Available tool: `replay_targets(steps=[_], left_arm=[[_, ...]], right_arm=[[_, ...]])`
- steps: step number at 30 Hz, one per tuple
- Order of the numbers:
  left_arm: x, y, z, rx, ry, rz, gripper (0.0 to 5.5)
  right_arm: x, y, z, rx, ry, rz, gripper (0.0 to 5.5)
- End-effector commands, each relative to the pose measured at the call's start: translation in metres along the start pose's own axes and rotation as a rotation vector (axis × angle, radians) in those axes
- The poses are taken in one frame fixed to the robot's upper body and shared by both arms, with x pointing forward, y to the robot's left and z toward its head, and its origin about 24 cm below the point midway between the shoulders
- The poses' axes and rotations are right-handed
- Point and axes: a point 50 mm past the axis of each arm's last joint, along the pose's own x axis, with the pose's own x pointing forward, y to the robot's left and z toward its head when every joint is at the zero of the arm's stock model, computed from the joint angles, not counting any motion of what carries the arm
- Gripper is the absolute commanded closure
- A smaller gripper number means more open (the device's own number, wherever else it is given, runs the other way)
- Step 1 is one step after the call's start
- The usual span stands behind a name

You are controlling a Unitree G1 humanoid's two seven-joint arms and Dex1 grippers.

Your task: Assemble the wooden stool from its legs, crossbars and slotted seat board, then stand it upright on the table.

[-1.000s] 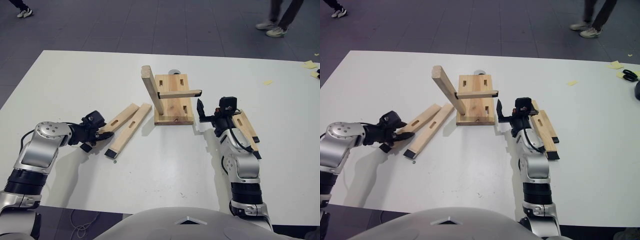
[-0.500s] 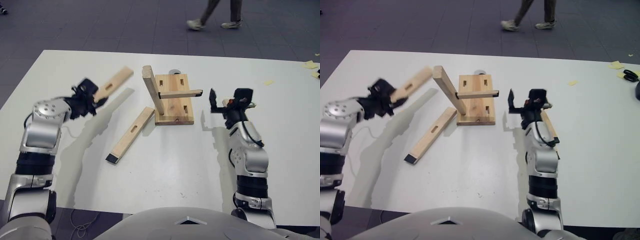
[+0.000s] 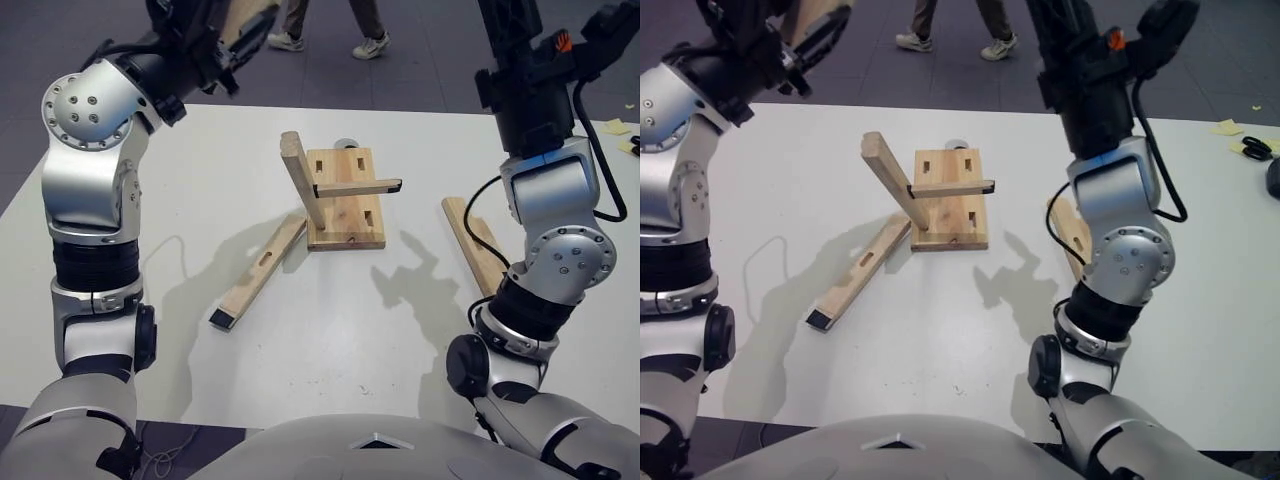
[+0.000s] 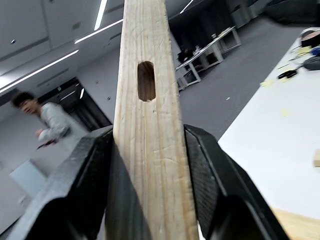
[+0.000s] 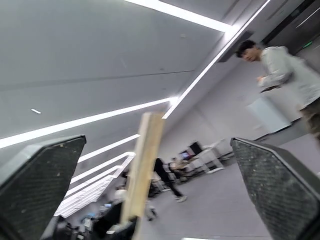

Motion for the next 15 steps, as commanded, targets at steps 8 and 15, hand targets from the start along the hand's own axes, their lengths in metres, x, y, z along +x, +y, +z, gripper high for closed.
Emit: replay_targets(steps=[8,15], left_arm=[[-0.003,-0.032,-0.006,-0.091,0.009,-0.2,3.44],[-0.001,-0.038,-0.007,-0.065,0.025,-0.241,3.44]], right_arm=[[-0.001,-0.005,-0.013,0.08,0.048,-0.051,0.5],[0.0,-0.005,-0.017,0.161,0.021,-0.049,1.59]])
